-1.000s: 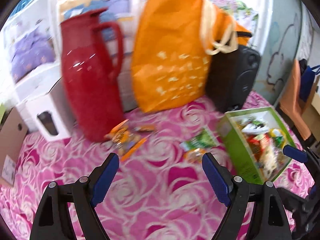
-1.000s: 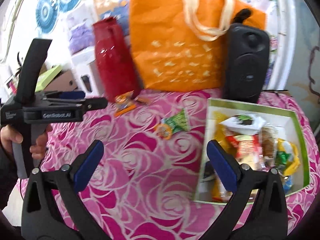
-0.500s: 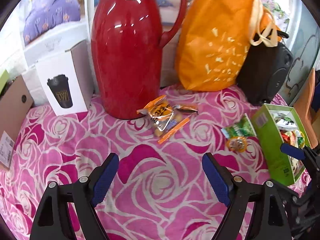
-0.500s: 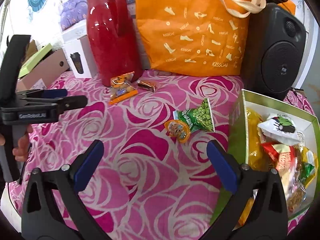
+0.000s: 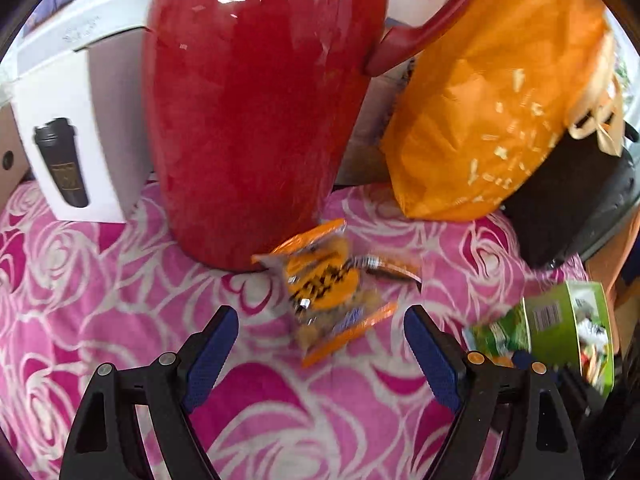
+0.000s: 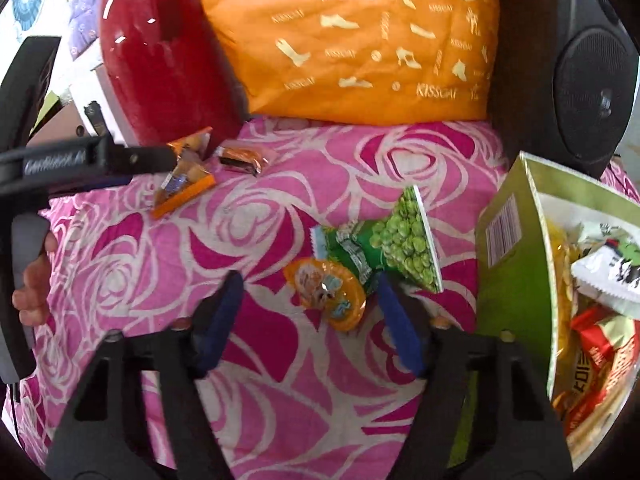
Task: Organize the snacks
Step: 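Grasp the orange-labelled bread packet with the left tool while the right tool grasps the orange round candy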
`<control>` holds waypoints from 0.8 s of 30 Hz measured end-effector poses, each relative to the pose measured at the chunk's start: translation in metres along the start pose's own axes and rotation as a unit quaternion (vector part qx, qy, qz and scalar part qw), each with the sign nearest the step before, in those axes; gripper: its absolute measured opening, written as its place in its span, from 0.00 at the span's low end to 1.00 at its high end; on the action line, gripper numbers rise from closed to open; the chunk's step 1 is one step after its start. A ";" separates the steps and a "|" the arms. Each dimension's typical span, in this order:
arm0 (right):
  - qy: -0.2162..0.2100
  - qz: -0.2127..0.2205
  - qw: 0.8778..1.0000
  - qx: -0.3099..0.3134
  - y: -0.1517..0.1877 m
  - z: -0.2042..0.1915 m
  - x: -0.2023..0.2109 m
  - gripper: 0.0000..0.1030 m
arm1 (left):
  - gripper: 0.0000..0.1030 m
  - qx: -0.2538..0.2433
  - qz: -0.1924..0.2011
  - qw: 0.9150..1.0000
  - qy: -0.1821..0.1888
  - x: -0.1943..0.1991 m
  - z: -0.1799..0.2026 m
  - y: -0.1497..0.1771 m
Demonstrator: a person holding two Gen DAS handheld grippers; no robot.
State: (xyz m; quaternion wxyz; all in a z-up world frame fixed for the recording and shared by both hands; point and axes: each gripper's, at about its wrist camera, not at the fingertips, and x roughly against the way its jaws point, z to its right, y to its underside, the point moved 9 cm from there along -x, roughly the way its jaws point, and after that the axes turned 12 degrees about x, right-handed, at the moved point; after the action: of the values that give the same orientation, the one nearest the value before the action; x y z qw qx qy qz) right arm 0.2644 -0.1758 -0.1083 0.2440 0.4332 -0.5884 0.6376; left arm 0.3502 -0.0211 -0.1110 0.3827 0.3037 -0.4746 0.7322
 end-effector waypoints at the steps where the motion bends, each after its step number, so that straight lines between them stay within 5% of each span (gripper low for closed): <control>1: 0.001 -0.006 1.000 -0.005 0.004 0.003 -0.003 0.42 | 0.84 0.002 0.000 1.000 0.000 -0.004 0.001 -0.002; 2: 0.003 -0.009 1.000 -0.007 0.006 0.005 -0.004 0.31 | 0.84 0.002 -0.001 1.000 -0.003 -0.009 0.002 -0.003; 5: -0.010 -0.006 1.000 0.001 0.008 0.001 0.000 0.23 | 0.82 0.009 -0.009 1.000 -0.003 -0.024 0.002 -0.004; 8: -0.022 -0.010 1.000 0.010 0.011 -0.006 0.004 0.23 | 0.53 0.020 -0.031 0.999 0.014 -0.033 -0.003 0.002; 16: -0.073 -0.018 0.997 0.019 0.037 -0.041 0.028 0.23 | 0.49 -0.016 -0.039 0.999 0.012 -0.013 -0.004 0.023; 24: -0.100 -0.029 0.994 0.020 0.069 -0.060 0.061 0.23 | 0.50 -0.087 -0.084 0.993 0.009 0.036 -0.017 0.094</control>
State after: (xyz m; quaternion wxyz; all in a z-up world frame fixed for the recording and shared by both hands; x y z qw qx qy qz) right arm 0.1614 -0.1434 -0.0903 0.1933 0.5163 -0.5841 0.5957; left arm 0.2507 -0.0198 -0.1318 0.4719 0.3015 -0.5056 0.6564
